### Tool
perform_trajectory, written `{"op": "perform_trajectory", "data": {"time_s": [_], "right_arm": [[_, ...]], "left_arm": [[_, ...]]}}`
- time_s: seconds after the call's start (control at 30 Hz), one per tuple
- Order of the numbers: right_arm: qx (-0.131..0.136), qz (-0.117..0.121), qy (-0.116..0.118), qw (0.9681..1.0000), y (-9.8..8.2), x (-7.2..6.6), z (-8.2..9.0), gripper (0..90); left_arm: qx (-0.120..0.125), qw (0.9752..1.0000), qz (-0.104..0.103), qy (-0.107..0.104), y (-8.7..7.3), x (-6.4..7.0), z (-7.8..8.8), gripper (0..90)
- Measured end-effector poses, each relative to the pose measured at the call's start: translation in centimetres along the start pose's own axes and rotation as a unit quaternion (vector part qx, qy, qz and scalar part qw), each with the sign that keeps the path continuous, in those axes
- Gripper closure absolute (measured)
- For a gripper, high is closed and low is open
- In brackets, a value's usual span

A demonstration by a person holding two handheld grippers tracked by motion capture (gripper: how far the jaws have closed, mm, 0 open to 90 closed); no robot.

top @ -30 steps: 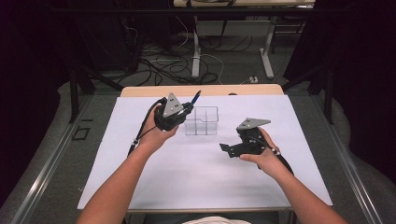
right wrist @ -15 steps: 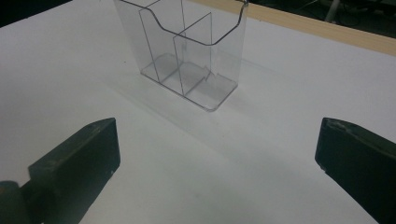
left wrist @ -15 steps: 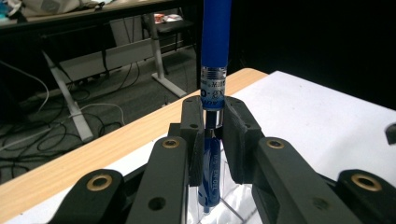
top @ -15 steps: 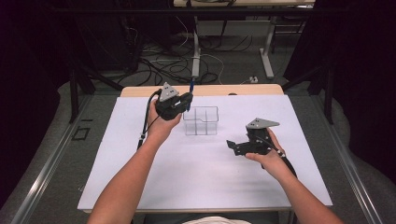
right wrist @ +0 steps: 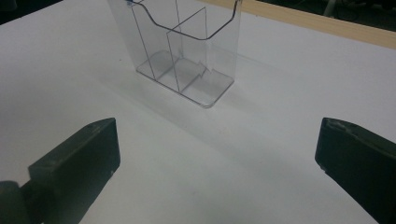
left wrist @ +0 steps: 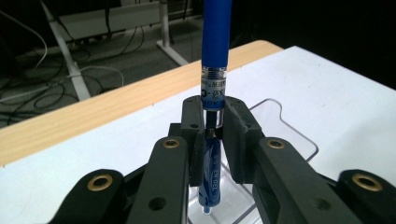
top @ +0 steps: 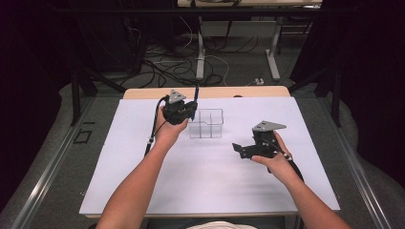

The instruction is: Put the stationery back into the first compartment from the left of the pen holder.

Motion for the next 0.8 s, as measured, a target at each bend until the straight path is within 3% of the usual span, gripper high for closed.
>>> {"op": "perform_trajectory", "data": {"time_s": [0.2,0.53,0.8], "right_arm": [[-0.001,-0.006,0.001,1.0000,-0.1,0.0,0.0,0.0],[-0.005,-0.008,-0.001,1.0000,-0.1,0.2,0.0,0.0],[-0.004,-0.013,-0.001,0.9999,-0.1,0.3,0.1,0.0]], "left_arm": [[-0.021,0.9997,0.012,-0.008,-0.9,0.0,-0.3,79.2],[-0.033,0.9987,0.037,-0.012,-1.3,-0.2,0.1,78.5],[-0.008,0.9989,0.047,-0.003,-0.4,-0.7,2.0,59.5]]}}
Point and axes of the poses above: each handheld gripper's, and its own axes: z roughly backward along the jaws, y roughly out of its top, x roughly to its right, the point moved 10 cm from there along -z, roughly forward along the jaws, and after that the axes turned 12 degrees about -z, right-handed, at the moved point
